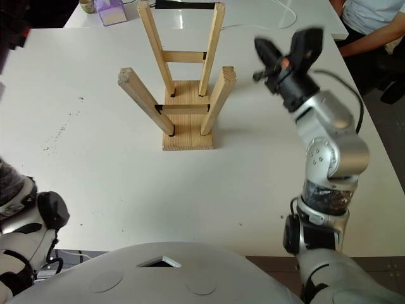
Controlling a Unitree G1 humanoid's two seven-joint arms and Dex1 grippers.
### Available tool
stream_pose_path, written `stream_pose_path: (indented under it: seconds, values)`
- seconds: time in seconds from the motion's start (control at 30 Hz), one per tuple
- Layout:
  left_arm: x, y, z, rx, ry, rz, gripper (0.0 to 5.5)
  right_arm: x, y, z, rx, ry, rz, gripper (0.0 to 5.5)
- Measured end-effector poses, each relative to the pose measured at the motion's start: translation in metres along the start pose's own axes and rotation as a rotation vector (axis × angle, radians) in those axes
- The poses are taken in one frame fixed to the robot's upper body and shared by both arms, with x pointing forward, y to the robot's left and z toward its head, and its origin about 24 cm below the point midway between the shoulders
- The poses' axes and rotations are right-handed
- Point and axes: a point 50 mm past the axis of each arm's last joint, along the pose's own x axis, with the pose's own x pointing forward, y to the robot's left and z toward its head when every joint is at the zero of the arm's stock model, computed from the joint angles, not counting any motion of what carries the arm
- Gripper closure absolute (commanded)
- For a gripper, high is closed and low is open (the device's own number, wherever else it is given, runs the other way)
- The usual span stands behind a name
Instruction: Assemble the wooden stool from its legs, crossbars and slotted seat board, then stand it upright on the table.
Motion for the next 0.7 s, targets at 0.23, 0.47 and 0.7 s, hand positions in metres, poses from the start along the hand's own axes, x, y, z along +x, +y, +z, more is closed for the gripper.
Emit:
stream_pose_path:
  seconds: [0.23, 0.47, 0.7]
  values:
    - [0.02, -0.053, 0.006, -0.105, -0.048, -0.195, 3.74, 0.032, 0.059, 0.093, 0.096, -0.229, 0.49, 5.5]
    - [0.017, -0.046, -0.036, -0.104, 0.201, -0.158, 4.85, 0.044, 0.06, 0.059, 0.127, -0.066, 0.5, 5.5]
    - [0.033, -0.053, 0.0, -0.079, 0.05, -0.22, 5.49, 0.044, 0.055, 0.081, 0.128, -0.16, 0.528, 5.5]
